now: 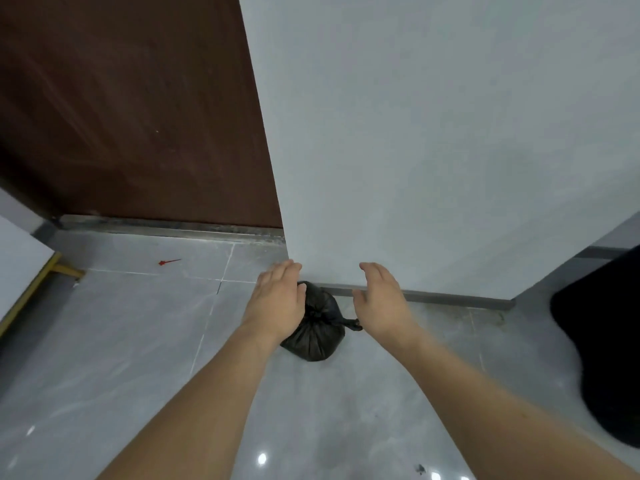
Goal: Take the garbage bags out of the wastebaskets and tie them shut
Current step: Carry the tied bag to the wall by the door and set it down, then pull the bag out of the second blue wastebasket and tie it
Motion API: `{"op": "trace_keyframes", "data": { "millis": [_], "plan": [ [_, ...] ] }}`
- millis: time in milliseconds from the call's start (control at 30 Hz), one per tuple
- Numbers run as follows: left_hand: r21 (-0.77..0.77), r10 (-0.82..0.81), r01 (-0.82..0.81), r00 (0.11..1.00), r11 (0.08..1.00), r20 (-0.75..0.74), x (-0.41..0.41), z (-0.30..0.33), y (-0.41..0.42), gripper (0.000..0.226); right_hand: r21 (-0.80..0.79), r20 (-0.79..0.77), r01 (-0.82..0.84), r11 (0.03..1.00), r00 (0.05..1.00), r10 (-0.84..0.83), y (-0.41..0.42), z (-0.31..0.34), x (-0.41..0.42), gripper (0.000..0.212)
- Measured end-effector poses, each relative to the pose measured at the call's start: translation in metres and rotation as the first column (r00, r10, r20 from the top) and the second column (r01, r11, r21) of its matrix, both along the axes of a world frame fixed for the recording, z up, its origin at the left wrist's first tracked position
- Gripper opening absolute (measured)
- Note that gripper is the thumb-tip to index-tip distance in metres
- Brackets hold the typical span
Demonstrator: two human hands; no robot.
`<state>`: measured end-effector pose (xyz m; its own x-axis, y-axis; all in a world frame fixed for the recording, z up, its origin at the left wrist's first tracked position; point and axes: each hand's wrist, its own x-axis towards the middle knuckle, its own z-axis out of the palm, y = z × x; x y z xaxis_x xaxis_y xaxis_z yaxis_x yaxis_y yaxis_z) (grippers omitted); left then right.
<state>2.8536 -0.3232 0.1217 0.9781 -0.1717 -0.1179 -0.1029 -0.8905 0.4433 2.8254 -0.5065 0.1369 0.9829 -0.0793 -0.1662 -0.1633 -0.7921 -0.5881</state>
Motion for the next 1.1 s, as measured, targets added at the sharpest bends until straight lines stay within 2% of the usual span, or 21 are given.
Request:
{"op": "trace_keyframes", "data": {
  "millis": [167,400,533,600,733,1000,1100],
  "plan": [
    [0.093,-0.081,0.076,0.996,0.993,0.048,-0.025,0.190,-0.008,0.048,-0.039,0.012,-0.058,0.998,0.998,0.058,-0.009,0.188,-0.034,0.052],
    [0.094,-0.090,0.073,0.976,0.993,0.197,-0.091,0.505,-0.032,0.047,-0.072,0.110,-0.039,0.997,0.993,0.047,-0.030,0.502,-0.104,0.051],
    [0.127,-0.151,0.114,0.929,0.985,0.338,-0.139,0.629,-0.040,0.050,-0.162,0.188,-0.044,0.986,0.979,0.075,-0.044,0.614,-0.146,0.052],
    [0.211,-0.195,0.119,0.901,0.970,0.388,-0.153,0.664,-0.038,0.052,-0.209,0.217,-0.044,0.977,0.972,0.090,-0.049,0.643,-0.162,0.054],
    [0.308,-0.175,0.058,0.914,0.950,0.366,-0.173,0.701,-0.031,0.056,-0.251,0.267,-0.021,0.968,0.959,0.090,-0.056,0.670,-0.186,0.055],
    [0.309,-0.210,0.091,0.902,0.947,0.378,-0.190,0.716,-0.040,0.056,-0.293,0.222,-0.002,0.956,0.973,0.070,-0.070,0.684,-0.213,0.056],
    [0.306,-0.250,0.133,0.890,0.943,0.383,-0.186,0.717,-0.047,0.056,-0.286,0.200,0.048,0.957,0.980,0.011,-0.079,0.687,-0.221,0.057]
  ]
}}
